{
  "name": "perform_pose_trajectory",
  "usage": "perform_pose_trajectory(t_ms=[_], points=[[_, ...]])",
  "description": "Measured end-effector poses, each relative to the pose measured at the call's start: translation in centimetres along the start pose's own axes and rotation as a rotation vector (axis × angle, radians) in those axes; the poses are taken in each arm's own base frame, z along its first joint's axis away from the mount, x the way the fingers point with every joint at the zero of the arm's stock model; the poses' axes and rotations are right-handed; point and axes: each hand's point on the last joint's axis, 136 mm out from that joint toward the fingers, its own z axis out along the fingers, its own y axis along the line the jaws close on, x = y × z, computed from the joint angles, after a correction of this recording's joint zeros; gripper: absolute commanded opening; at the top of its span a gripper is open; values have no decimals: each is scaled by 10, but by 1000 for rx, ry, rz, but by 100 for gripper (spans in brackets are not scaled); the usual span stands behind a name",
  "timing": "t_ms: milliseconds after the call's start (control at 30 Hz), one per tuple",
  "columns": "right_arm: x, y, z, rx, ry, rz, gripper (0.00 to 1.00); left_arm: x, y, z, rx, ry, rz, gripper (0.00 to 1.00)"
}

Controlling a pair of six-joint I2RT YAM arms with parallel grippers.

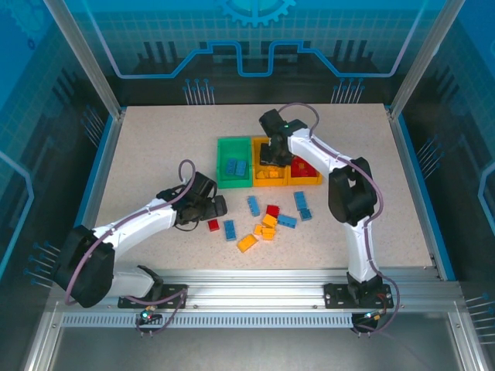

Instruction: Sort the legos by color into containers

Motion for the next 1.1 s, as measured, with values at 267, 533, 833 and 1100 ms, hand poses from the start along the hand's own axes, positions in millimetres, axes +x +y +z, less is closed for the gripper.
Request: perform_pose_trajectory(t_ms=[267, 533, 833, 1100], points=[[1, 7, -5, -18, 5, -17, 72, 10, 2, 4, -20, 38, -16, 99], [19, 13, -39, -59, -30, -48, 75, 24, 4, 12, -43, 90, -52, 99], [34, -11, -73, -51, -86, -27, 78, 41, 8, 26, -80, 163, -92, 91], [38, -61, -84, 12, -128, 51, 81, 49, 16, 37, -147, 207, -94, 73]])
